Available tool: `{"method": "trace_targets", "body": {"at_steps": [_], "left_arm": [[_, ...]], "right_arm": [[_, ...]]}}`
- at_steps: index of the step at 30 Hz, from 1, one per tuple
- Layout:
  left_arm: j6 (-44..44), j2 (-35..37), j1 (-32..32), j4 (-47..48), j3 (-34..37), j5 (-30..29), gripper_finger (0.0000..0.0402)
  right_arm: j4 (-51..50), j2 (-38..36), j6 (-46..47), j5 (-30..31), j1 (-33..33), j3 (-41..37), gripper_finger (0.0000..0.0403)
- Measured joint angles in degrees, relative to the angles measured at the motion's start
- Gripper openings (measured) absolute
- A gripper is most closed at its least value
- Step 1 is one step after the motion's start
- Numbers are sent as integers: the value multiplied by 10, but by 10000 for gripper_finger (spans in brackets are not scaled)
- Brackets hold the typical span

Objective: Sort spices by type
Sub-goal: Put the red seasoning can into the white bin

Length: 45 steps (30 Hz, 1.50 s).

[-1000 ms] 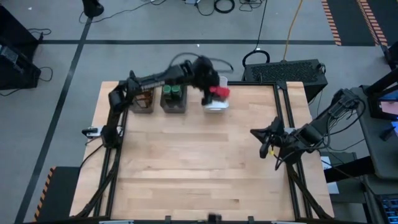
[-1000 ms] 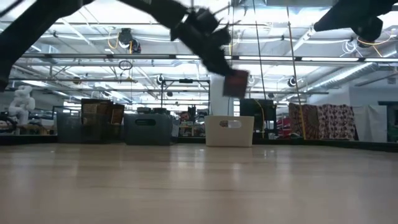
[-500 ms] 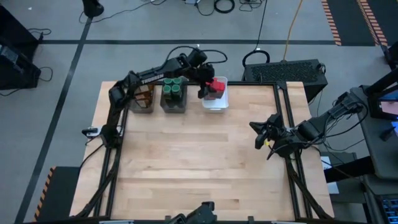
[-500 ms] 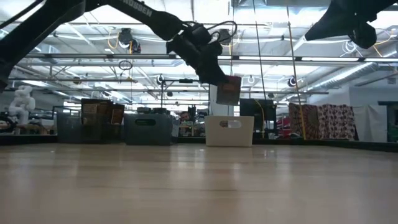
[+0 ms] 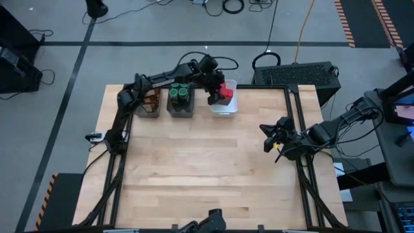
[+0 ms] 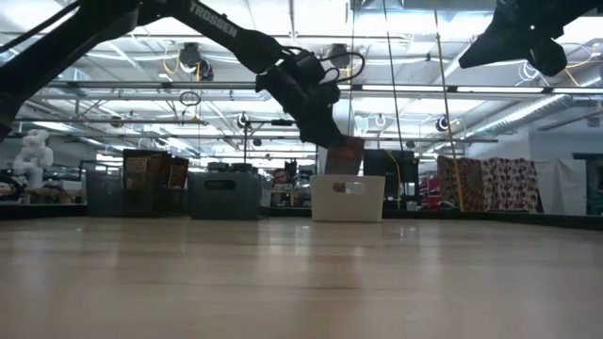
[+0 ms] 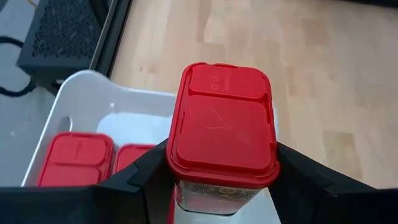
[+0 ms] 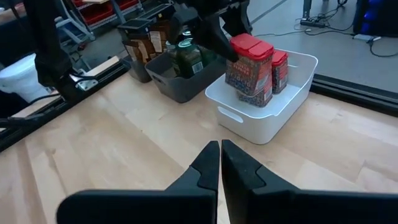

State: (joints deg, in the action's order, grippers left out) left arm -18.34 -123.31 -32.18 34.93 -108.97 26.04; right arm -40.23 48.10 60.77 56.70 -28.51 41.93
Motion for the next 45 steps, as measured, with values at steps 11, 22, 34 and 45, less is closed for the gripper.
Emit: {"method": "trace_targets", "body": {"at_steps": [11, 22, 34, 45], "left_arm": [[0, -11, 9, 33, 0, -50, 215], [0, -37, 21, 48, 0, -64, 215], [-15, -40, 27, 49, 0, -98, 215], [-1, -38, 34, 51, 0, -148, 304]], "right_arm": [[0, 0, -8, -1, 1, 0, 0], [1, 0, -15, -3, 1, 0, 0], [1, 0, -17, -17, 1, 0, 0], [1, 0, -17, -31, 1, 0, 0]]}}
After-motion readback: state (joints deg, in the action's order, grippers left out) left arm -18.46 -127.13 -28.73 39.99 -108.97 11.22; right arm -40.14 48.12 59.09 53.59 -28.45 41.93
